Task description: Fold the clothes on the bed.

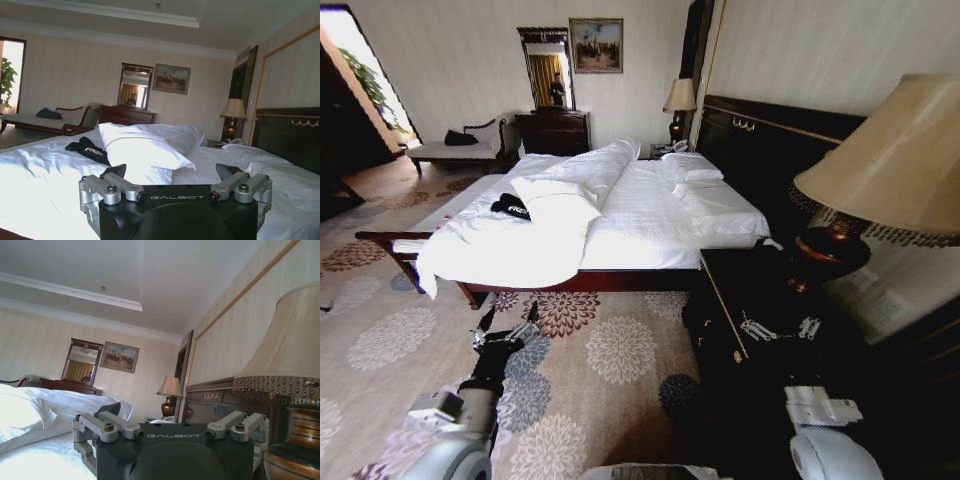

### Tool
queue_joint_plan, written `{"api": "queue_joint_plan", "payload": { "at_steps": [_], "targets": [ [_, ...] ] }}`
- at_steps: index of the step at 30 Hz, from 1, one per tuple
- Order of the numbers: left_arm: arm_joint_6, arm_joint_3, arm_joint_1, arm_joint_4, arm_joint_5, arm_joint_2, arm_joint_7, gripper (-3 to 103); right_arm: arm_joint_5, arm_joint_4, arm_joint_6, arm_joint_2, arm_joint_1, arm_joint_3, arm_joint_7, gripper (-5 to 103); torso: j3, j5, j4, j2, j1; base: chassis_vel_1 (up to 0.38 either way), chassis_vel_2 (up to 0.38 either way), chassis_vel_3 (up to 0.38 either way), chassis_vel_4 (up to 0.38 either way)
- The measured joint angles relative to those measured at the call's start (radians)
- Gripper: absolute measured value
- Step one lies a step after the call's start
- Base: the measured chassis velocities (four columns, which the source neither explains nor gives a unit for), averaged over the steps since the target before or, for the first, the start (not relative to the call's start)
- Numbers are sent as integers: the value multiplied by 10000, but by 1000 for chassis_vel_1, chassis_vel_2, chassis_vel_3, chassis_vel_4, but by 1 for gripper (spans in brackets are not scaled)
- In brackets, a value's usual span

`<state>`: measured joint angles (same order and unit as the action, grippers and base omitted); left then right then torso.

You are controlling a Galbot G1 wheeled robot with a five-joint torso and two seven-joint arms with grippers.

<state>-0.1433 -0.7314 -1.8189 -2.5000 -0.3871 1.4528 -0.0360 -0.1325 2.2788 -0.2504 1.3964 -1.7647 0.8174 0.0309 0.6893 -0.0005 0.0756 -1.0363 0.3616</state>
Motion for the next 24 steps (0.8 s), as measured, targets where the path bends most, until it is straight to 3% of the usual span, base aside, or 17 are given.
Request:
{"api": "queue_joint_plan", "payload": {
  "at_steps": [24],
  "targets": [
    [23,-20,67,0,-65,-107,-9,100,-169,-7,-117,71,42,76,186,100,0,0,-1,0,0,-33,33,39,-30]
  ]
}}
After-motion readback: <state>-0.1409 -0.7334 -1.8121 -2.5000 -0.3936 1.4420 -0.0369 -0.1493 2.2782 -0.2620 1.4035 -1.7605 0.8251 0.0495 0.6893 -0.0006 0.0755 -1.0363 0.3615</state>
